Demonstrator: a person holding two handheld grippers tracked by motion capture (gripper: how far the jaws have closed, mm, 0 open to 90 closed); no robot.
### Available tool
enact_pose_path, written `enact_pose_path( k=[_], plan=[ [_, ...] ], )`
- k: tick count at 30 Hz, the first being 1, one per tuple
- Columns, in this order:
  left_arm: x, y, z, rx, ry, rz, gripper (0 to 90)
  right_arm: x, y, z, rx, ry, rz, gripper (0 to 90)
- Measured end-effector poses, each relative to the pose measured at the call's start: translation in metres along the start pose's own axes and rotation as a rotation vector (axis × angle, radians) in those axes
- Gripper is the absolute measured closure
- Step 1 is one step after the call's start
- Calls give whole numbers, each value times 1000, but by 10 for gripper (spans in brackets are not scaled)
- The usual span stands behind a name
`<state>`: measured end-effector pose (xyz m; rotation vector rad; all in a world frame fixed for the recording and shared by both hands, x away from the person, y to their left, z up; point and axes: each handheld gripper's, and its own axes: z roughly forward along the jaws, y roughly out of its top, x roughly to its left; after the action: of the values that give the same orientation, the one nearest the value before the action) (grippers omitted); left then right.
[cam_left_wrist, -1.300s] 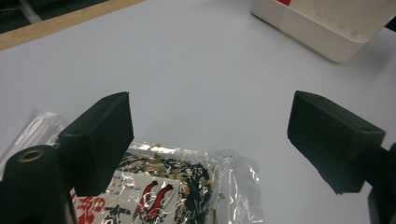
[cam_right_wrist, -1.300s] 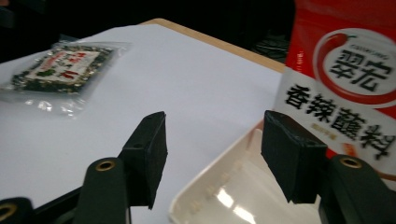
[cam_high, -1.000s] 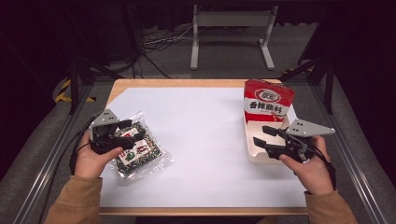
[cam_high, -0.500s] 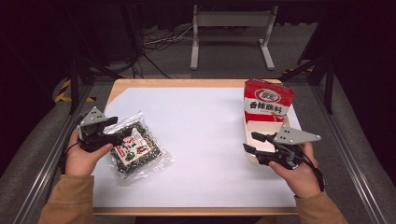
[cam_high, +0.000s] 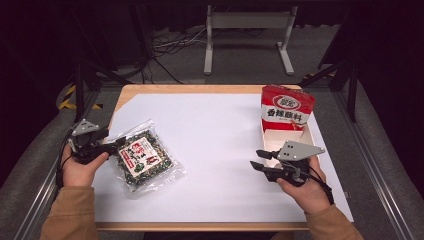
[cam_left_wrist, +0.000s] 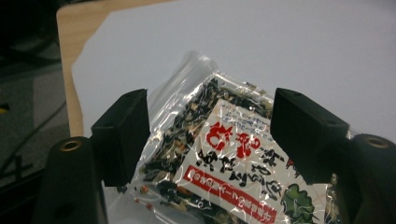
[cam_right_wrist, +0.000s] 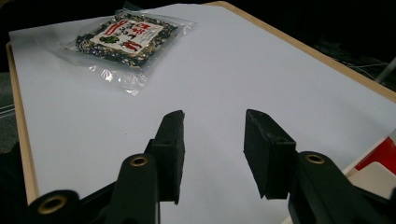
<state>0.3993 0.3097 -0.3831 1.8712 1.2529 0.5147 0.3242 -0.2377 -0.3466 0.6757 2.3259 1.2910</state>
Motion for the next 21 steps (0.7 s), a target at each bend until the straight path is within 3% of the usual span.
enact_pose_path(
  k=[5, 11, 17, 19, 21],
  plan=[
    [18, -11, 3, 16, 81, -72, 302, 3, 0, 6, -4, 16, -2, 557],
    [31, -22, 13, 54, 86, -127, 290, 2, -2, 7, 13, 19, 1, 557],
    [39, -28, 19, 103, 121, -167, 279, 4, -3, 9, 20, 22, -4, 554],
    [42, -32, 22, 140, 116, -217, 271, 4, -4, 10, 29, 25, 2, 545],
    [44, -34, 23, 157, 107, -233, 241, 2, -5, 11, 35, 23, 8, 545]
  ],
)
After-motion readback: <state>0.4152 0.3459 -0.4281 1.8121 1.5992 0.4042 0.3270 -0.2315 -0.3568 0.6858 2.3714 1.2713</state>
